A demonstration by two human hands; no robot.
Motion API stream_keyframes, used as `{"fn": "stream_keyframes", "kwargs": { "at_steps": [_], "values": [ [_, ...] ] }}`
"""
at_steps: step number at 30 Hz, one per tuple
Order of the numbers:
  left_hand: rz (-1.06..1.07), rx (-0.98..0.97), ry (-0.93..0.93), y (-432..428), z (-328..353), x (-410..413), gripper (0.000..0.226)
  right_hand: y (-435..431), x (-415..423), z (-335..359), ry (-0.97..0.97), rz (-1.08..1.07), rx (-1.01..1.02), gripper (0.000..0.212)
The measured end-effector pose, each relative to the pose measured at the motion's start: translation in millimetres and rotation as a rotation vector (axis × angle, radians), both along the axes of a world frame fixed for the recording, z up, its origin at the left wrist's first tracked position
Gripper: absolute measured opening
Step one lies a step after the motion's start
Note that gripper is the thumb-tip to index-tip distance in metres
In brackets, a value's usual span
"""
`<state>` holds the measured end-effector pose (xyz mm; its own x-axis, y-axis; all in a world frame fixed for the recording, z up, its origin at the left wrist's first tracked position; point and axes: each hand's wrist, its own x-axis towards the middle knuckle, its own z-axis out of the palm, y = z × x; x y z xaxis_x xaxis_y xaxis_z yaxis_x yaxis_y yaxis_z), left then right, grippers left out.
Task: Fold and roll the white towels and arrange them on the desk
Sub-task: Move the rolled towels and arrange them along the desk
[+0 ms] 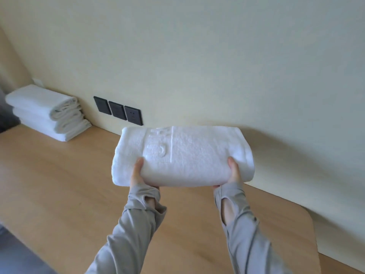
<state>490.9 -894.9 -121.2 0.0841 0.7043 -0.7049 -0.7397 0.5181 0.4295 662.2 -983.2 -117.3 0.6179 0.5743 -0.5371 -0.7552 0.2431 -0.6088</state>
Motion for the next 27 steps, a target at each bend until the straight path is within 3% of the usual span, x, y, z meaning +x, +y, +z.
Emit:
{"fn": "stream_keyframes", "kwargs": {
  "at_steps": [3,10,20,23,27],
  "values": [
    [0.077,0.097,-0.035,14.2,23.1,-58.6,0.046,36.2,-58.6,20.5,-0.054,0.053,0.027,0.024],
    [0.244,0.140,-0.046,58.2,60.0,-236.6,0.041,123.7,-219.8,40.4,-0.053,0.237,0.095,0.024],
    [0.372,0.240,-0.037,141.9,78.5,-446.4,0.043,232.6,-424.5,63.0,-0.061,0.363,0.101,0.051],
    [0.435,0.228,-0.042,166.9,81.5,-485.2,0.052,263.5,-462.9,65.4,-0.057,0.395,0.117,0.047],
    [0.483,0.226,-0.021,207.3,80.7,-526.7,0.036,312.2,-505.9,67.9,-0.055,0.437,0.117,0.046]
  ]
}}
